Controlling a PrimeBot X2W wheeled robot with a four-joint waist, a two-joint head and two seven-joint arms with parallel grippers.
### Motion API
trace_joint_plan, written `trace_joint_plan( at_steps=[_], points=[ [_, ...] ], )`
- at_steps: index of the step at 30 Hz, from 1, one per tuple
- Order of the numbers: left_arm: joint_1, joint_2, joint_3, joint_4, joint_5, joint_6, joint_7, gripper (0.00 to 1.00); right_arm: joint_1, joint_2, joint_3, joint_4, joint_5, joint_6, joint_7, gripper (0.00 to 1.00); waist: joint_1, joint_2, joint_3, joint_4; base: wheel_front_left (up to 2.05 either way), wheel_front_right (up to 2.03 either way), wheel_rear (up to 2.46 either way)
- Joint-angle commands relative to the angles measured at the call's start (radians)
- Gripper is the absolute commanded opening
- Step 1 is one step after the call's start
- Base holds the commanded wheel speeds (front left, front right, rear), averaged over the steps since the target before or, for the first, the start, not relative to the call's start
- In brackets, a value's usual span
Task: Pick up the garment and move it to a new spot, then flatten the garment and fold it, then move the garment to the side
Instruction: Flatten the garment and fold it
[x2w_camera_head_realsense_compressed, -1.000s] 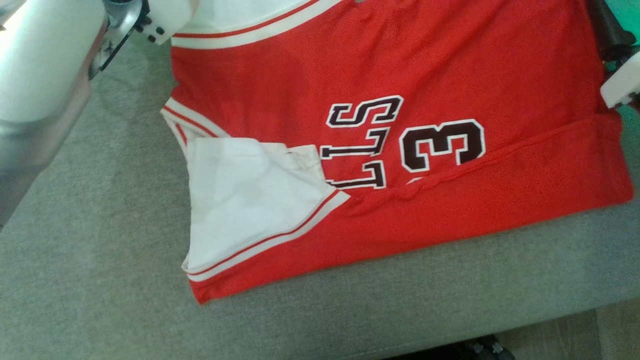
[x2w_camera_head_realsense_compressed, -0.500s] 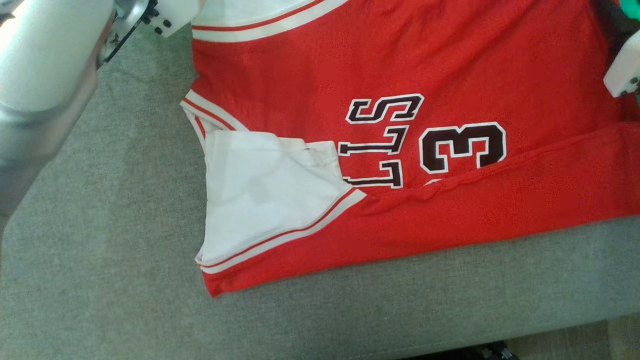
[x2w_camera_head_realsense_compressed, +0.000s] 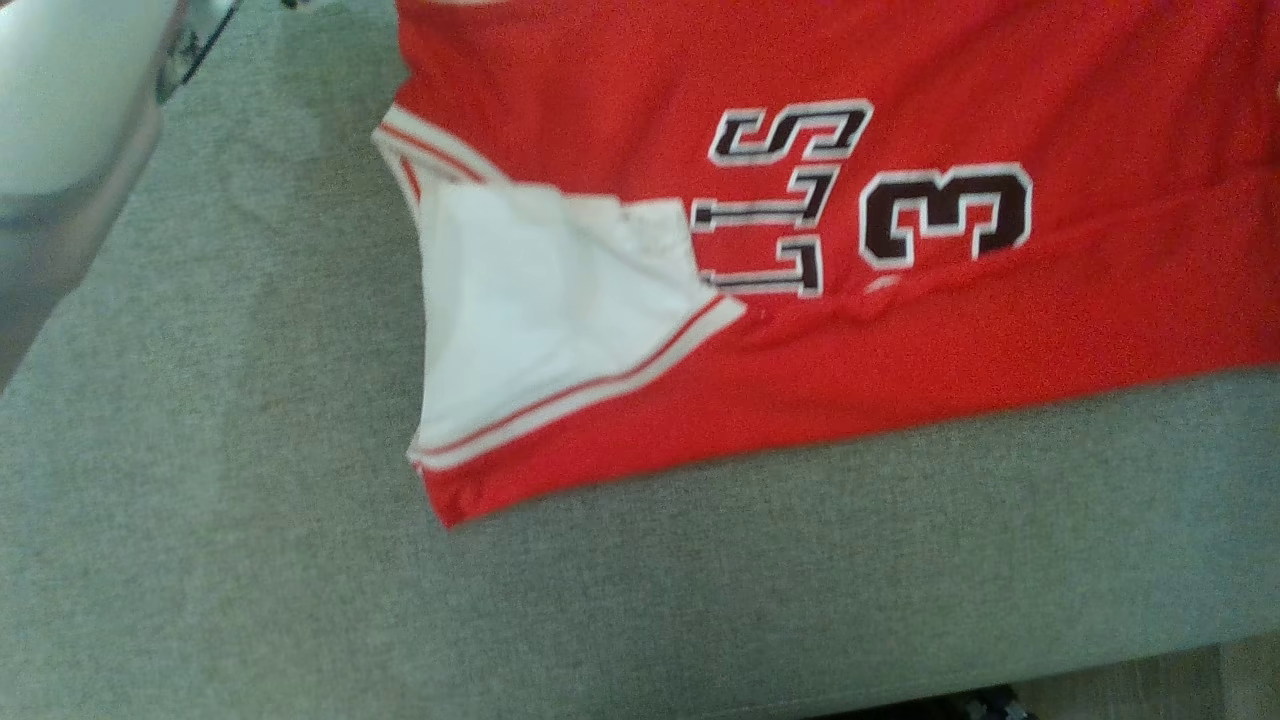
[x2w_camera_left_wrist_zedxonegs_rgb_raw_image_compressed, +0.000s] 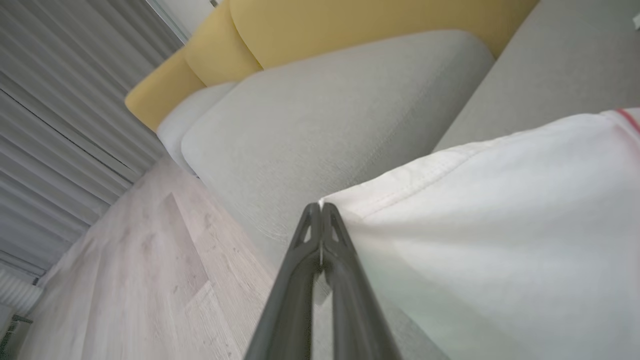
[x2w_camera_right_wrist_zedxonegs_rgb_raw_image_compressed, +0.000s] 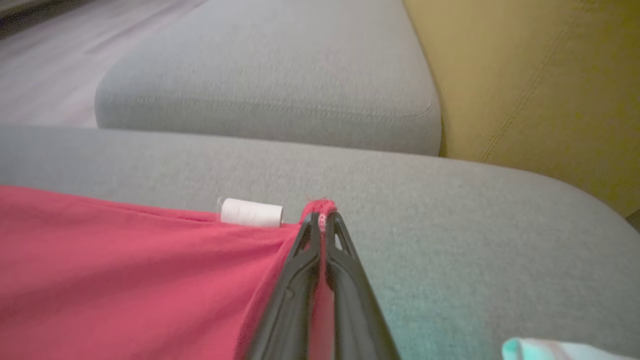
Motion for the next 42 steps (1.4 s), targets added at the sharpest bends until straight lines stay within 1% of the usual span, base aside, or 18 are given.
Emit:
trace_joint_plan(
  at_steps=[1,4,6,8,10,11,14,18,23,26,30,36,37,38,39,40,41,42],
  points=[
    [-0.074,0.04,0.056,-0.021,0.014,0.021,-0.031,0.0,-0.002,-0.039,-0.021,-0.004,0.027,-0.001,-0.037,0.0,-0.0001,0.0,-0.006,0.003,0.0,0.0,0.0],
    [-0.074,0.036,0.074,-0.03,0.003,0.037,-0.079,0.0,-0.003,-0.055,-0.041,-0.013,0.065,-0.001,-0.078,0.0,-0.0001,0.0,-0.02,0.009,0.0,0.0,0.0],
    [-0.054,0.035,0.087,-0.045,-0.022,0.039,-0.095,0.0,0.015,-0.068,-0.043,-0.028,0.082,-0.001,-0.092,0.0,-0.0001,0.0,-0.034,0.013,0.0,0.0,0.0],
    [-0.022,0.045,0.092,-0.073,-0.04,0.045,-0.103,0.0,0.041,-0.081,-0.041,-0.046,0.092,-0.001,-0.101,0.0,-0.0001,0.0,-0.048,0.016,0.0,0.0,0.0],
    [0.025,0.061,0.096,-0.119,-0.057,0.062,-0.106,0.0,0.072,-0.094,-0.043,-0.066,0.098,-0.001,-0.108,0.0,-0.0001,0.0,-0.063,0.02,0.0,0.0,0.0],
    [0.083,0.087,0.102,-0.175,-0.076,0.085,-0.108,0.0,0.107,-0.106,-0.05,-0.086,0.1,-0.001,-0.112,0.0,-0.0001,0.0,-0.077,0.023,0.0,0.0,0.0],
    [0.182,0.132,0.108,-0.276,-0.098,0.129,-0.114,0.0,0.162,-0.124,-0.071,-0.116,0.094,-0.001,-0.114,0.0,-0.0001,0.0,-0.096,0.03,0.0,0.0,0.0],
    [0.319,0.195,0.106,-0.423,-0.119,0.202,-0.104,0.0,0.241,-0.138,-0.137,-0.161,0.06,-0.001,-0.114,0.0,-0.0001,0.0,-0.112,0.037,0.0,0.0,0.0],
    [0.469,0.263,0.095,-0.587,-0.124,0.299,-0.094,0.0,0.359,-0.134,-0.238,-0.21,0.0,-0.001,-0.115,0.0,-0.0001,0.0,-0.123,0.045,0.0,0.0,0.0],
    [0.544,0.287,0.084,-0.657,-0.126,0.347,-0.096,0.0,0.43,-0.12,-0.301,-0.23,-0.037,-0.001,-0.115,0.0,-0.0001,0.0,-0.129,0.048,0.0,0.0,0.0],
    [0.624,0.288,0.063,-0.703,-0.135,0.385,-0.109,0.0,0.511,-0.096,-0.369,-0.253,-0.084,-0.001,-0.115,0.0,-0.0001,0.0,-0.132,0.05,0.0,0.0,0.0],
    [0.71,0.252,0.038,-0.688,-0.156,0.42,-0.147,0.0,0.588,-0.047,-0.419,-0.273,-0.152,-0.001,-0.115,0.0,-0.0001,0.0,-0.132,0.045,0.0,0.0,0.0],
    [0.72,0.245,0.035,-0.679,-0.16,0.422,-0.155,0.0,0.598,-0.038,-0.422,-0.271,-0.159,-0.001,-0.115,0.11,-0.0001,0.0,-0.133,0.045,0.0,0.0,0.0],
    [0.72,0.245,0.035,-0.679,-0.16,0.422,-0.155,0.0,0.598,-0.038,-0.422,-0.271,-0.159,-0.001,-0.115,0.11,-0.0001,0.0,-0.133,0.045,0.0,0.0,0.0],
    [0.729,0.237,0.033,-0.67,-0.165,0.424,-0.164,0.0,0.607,-0.029,-0.427,-0.268,-0.165,-0.001,-0.115,0.51,-0.0001,0.0,-0.135,0.043,0.0,0.0,0.0],
    [0.737,0.229,0.031,-0.661,-0.169,0.425,-0.172,0.0,0.614,-0.022,-0.433,-0.264,-0.171,-0.001,-0.115,1.0,-0.0001,0.0,-0.136,0.043,0.0,0.0,0.0],
    [0.745,0.22,0.03,-0.651,-0.173,0.427,-0.182,0.0,0.621,-0.013,-0.444,-0.261,-0.178,-0.001,-0.115,1.0,-0.0001,0.0,-0.139,0.042,0.0,0.0,0.0],
    [0.752,0.211,0.031,-0.642,-0.178,0.43,-0.192,0.33,0.627,-0.004,-0.458,-0.26,-0.184,-0.001,-0.115,1.0,-0.0001,0.0,-0.142,0.041,0.0,0.0,0.0]
  ],
)
